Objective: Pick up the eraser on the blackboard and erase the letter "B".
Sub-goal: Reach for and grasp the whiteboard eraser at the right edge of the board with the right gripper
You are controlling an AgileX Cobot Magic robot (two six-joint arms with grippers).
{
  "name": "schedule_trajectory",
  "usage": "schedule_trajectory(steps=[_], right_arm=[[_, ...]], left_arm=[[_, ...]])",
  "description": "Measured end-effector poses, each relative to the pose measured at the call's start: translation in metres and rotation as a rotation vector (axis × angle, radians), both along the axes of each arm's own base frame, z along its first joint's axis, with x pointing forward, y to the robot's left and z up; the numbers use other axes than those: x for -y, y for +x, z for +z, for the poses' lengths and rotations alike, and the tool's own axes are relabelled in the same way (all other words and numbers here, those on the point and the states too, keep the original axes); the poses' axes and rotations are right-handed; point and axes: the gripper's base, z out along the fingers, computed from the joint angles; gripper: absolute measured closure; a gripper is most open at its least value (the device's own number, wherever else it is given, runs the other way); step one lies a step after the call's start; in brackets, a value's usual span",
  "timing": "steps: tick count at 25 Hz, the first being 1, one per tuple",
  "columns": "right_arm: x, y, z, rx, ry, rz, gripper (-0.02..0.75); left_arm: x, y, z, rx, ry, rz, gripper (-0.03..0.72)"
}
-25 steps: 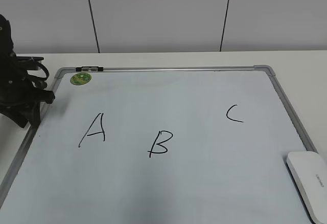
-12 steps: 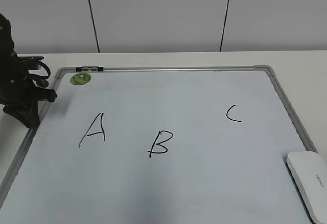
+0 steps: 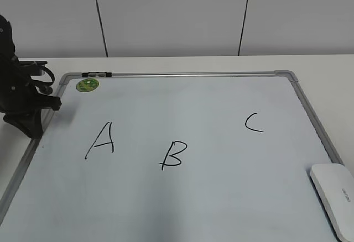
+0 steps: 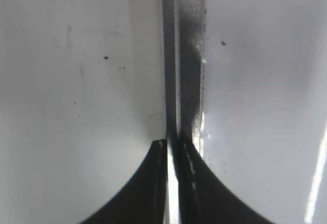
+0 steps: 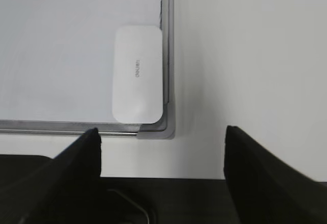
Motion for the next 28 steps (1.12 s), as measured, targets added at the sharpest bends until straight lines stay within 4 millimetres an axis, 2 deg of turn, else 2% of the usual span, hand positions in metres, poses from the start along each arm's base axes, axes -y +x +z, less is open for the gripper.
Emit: schedule_trajectory(steps=[7, 13, 19, 28], right_arm=[[-0.015, 0.05, -0.005, -0.243, 0.141, 0.047, 0.183], [-0.023, 0.083, -0.027, -0.452, 0.208, 0.063, 0.183], [-0.026, 0.113, -0.035, -0.51, 0.143, 0.096, 0.183], [-0.03, 0.154, -0.072, -0.587, 0.131, 0.02, 0.183]], left_arm=[[0.0, 0.0, 0.0, 0.0, 0.0, 0.0, 0.664], [0.0, 0.0, 0.0, 0.0, 0.0, 0.0, 0.664], [0.0, 0.0, 0.0, 0.0, 0.0, 0.001, 0.664], [0.0, 0.0, 0.0, 0.0, 0.0, 0.002, 0.664]])
